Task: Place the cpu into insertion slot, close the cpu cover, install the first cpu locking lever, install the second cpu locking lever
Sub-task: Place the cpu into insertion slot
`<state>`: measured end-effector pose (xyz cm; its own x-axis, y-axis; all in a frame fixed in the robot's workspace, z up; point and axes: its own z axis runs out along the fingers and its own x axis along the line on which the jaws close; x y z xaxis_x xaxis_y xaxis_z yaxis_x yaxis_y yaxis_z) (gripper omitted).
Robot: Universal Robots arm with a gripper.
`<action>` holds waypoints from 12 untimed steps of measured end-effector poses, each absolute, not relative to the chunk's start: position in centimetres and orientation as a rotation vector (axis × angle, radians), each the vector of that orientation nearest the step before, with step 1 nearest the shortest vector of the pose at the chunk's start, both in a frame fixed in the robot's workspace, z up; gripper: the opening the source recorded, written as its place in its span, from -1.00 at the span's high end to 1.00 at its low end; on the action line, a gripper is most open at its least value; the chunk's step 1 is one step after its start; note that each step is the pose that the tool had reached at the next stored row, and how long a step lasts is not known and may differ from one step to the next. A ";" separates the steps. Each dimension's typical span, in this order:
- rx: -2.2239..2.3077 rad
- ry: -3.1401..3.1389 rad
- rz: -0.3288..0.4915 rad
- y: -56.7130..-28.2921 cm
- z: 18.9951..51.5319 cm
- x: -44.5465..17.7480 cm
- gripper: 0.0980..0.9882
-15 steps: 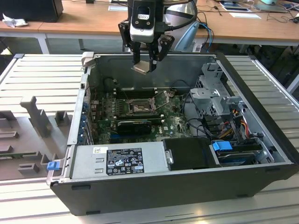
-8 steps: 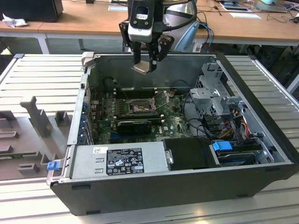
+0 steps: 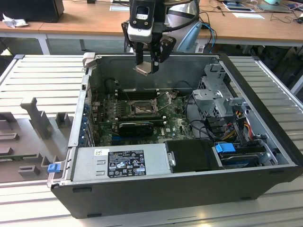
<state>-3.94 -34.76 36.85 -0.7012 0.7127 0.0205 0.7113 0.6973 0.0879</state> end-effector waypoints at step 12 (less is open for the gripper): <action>1.350 2.812 0.138 -34.8 36.8 -3.9 0.03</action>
<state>-3.94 -34.77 36.84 -0.6258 0.7797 0.0205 0.7780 0.6221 0.0879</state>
